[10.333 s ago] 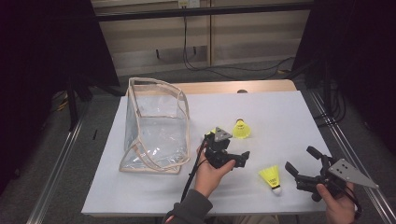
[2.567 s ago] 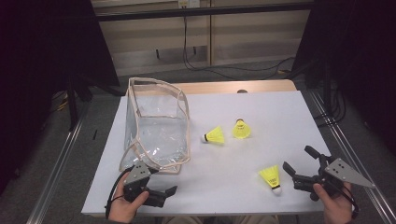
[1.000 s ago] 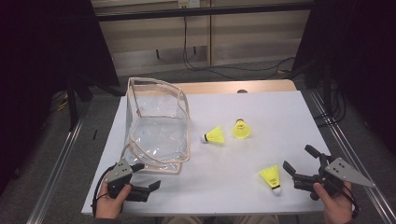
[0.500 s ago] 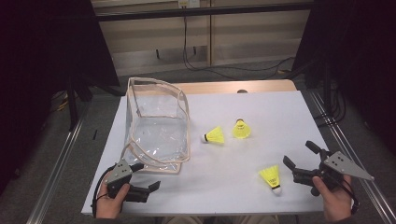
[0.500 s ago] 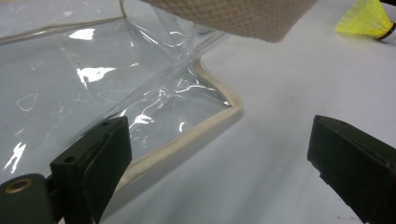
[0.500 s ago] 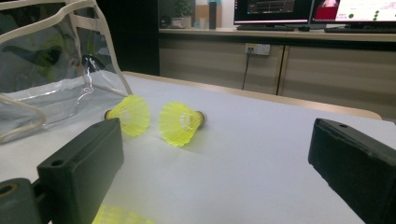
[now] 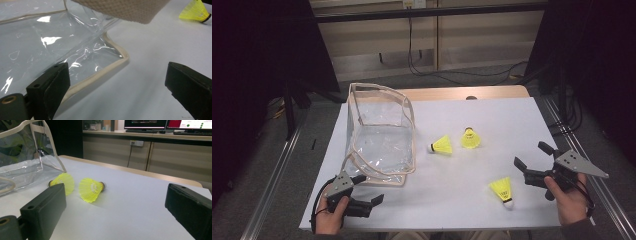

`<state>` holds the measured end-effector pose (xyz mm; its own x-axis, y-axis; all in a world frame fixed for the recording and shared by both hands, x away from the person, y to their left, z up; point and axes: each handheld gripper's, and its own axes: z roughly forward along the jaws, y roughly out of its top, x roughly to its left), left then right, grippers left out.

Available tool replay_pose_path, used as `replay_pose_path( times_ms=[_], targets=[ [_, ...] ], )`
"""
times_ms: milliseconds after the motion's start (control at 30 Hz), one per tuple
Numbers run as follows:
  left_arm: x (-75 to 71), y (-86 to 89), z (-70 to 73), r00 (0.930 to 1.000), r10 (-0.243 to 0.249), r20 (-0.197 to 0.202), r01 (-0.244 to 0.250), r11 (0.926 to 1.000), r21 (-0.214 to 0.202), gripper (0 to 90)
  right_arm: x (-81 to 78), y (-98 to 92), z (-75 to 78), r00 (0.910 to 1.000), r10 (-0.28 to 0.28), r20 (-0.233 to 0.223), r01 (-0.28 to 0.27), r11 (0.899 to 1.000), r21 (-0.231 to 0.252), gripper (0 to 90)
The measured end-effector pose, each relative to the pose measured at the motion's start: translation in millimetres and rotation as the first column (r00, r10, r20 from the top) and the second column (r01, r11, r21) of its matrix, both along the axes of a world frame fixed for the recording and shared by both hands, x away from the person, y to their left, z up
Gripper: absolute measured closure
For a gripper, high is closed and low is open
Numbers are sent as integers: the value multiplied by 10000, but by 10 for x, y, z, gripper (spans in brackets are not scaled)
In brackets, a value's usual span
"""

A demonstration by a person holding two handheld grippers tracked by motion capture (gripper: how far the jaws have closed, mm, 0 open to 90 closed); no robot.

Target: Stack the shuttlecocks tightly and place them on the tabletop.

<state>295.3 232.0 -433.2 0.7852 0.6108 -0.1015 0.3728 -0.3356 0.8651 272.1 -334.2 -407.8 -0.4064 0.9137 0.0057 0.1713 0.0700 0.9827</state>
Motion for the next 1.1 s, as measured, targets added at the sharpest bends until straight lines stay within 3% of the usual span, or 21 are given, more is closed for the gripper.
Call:
replay_pose_path(
  times_ms=[433,1100],
  targets=[
    [-2,5,-10,10000,6,74,-5,10000,-91,55,193,158,94,9992,332,-207,-336,9993,-174,30],
    [10,26,-13,9999,-169,17,170,9996,-212,52,493,275,141,9950,474,-882,-530,9967,-621,30]
  ],
)
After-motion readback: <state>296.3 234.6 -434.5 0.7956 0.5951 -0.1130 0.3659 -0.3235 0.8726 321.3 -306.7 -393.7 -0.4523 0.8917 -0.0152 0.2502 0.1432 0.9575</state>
